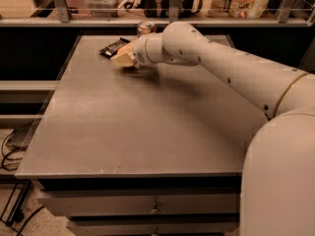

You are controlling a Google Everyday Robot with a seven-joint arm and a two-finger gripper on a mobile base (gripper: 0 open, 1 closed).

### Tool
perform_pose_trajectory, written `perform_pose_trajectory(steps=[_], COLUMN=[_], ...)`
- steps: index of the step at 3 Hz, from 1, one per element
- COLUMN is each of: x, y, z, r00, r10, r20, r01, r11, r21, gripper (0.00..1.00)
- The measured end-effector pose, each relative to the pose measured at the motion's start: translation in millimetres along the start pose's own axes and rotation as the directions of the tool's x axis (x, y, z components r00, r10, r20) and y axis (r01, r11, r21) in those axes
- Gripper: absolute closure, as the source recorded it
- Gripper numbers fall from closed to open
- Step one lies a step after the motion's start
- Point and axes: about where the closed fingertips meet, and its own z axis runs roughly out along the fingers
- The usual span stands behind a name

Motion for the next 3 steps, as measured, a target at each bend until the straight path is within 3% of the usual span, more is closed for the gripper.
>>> perform_pose_trajectory(steps=[2,3], x=[-1.2,-1.1], y=[2.3,3.9], z=[-0.5,1.2], r00=[1.0,1.0], r10=[0.009,0.008], r20=[0.022,0.021], r01=[-0.009,-0.009], r11=[0.9999,1.0], r21=[0.008,0.005], gripper=[0.12,0.0])
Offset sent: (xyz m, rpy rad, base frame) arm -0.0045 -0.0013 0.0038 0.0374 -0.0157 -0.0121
